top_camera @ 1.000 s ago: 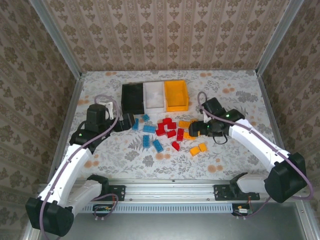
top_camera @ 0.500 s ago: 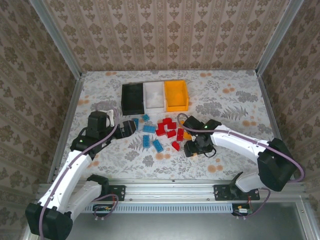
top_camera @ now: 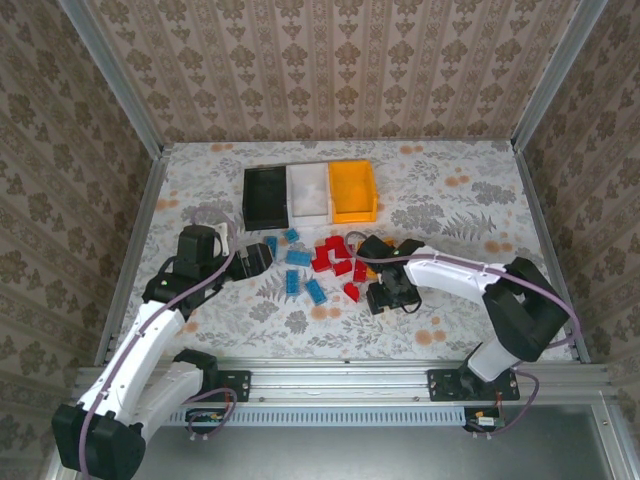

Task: Sort the legos into containers by color

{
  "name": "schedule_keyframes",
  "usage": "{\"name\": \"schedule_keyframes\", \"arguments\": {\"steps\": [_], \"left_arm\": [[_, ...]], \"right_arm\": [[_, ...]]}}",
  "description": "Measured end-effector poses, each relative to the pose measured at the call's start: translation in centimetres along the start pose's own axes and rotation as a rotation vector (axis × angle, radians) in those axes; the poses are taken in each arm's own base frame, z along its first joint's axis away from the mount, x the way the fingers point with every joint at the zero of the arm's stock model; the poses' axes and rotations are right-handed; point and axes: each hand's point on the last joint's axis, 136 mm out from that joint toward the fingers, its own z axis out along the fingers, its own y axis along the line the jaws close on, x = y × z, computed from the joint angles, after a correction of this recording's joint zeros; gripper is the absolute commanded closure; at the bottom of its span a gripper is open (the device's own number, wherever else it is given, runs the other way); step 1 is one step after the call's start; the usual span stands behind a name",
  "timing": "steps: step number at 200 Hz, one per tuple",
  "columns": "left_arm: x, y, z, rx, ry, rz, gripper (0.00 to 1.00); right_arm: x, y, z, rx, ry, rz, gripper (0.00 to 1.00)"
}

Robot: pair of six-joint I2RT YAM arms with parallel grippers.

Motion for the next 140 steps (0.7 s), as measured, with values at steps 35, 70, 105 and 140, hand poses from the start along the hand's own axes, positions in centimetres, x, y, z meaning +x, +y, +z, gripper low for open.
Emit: {"name": "schedule_keyframes", "arguments": {"steps": [35, 70, 105, 140], "left_arm": [[0.2, 0.2, 0.4, -0.009, 0.015, -0.004, 0.0], [0.3, 0.3, 0.6, -0.012, 0.023, -0.007, 0.0], [0.2, 0.3, 0.7, -0.012, 0.02, -0.006, 0.0], [0.2, 0.3, 0.7, -0.01, 0.018, -0.005, 0.0]], "right_arm": [[0.0, -0.1, 0.8, 0.016, 0.014, -0.011, 0.37], [-0.6, -0.2, 1.1, 0.034, 0.003, -0.014, 0.29], [-1.9, 0.1, 0.8, 0.041, -0.02, -0.013, 0.29], [-2.8, 0.4, 0.9, 0.047, -0.029, -0.018, 0.44]]}}
